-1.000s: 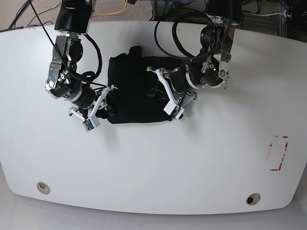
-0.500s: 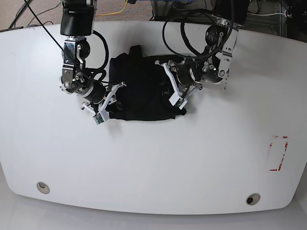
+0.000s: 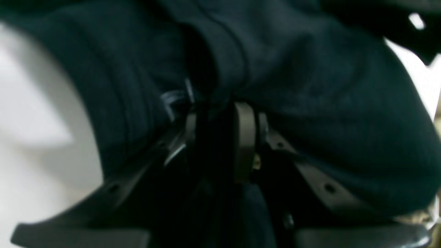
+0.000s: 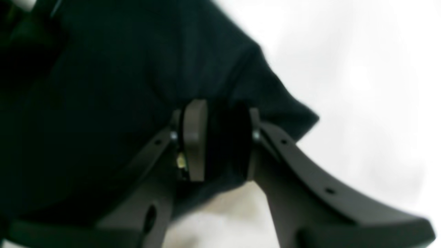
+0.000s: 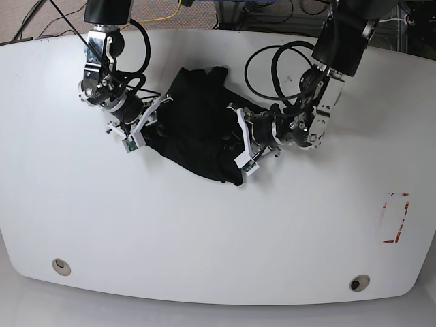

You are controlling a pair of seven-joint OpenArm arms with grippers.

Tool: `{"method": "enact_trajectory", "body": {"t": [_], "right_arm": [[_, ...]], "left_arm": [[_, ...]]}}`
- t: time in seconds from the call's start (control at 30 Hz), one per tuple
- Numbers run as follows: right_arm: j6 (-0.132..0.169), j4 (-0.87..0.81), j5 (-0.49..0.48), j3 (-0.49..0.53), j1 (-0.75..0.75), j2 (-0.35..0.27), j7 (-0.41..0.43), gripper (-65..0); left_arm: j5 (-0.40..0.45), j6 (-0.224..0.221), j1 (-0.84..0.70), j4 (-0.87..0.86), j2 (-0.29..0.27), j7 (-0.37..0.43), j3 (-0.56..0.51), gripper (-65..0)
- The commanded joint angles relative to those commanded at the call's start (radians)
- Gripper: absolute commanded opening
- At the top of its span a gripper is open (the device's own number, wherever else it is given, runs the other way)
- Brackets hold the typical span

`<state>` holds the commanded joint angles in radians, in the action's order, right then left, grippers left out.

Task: Layout the t-shirt on the table in an organized manner, then fold the t-shirt properly
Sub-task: 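Drag the bundle edge with the left gripper away from the right gripper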

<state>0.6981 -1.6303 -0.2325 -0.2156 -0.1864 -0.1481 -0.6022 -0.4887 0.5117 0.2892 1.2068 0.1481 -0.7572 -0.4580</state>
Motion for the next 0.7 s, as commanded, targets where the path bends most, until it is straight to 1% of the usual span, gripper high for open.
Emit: {"method": "enact_trajectory", "body": {"t": [0.07,0.13,0.23,0.33,0.43,0.53,0.6,0.7], "right_arm": [[0.0,-0.028,-0.002,0.003,-0.029,0.008,0.0,-49.9],[0.0,-0.06,0.005,0.002,-0.06,0.034,0.0,-49.9],[0.0,-0.11,0.008,0.002,-0.083,0.048,0.0,-49.9],[0.0,-0.169,0.008,0.002,-0.092,0.052,-0.012,-49.9],[0.0,-0.255,0.008,0.002,-0.089,0.054,-0.081,-49.9],[0.0,-0.327,0.005,0.005,-0.072,0.057,-0.146,-49.9],[0.0,-0.364,0.0,0.006,-0.052,0.063,-0.193,-49.9],[0.0,-0.367,0.008,0.005,-0.02,0.091,-0.226,-49.9]], "left_arm": [[0.0,0.028,0.032,-0.008,0.0,0.0,-0.012,-52.9],[0.0,0.055,0.064,-0.008,0.0,0.0,-0.02,-52.9],[-0.003,0.077,0.101,-0.002,-0.003,-0.005,-0.02,-52.9],[-0.005,0.08,0.135,0.04,-0.008,-0.037,-0.012,-52.9],[-0.005,0.08,0.15,0.14,-0.031,-0.11,0.006,-52.9],[-0.005,0.08,0.137,0.252,-0.037,-0.166,0.066,-52.9],[-0.005,0.08,0.103,0.33,-0.057,-0.21,0.106,-52.9],[-0.005,0.08,0.063,0.408,-0.08,-0.252,0.152,-52.9]]}}
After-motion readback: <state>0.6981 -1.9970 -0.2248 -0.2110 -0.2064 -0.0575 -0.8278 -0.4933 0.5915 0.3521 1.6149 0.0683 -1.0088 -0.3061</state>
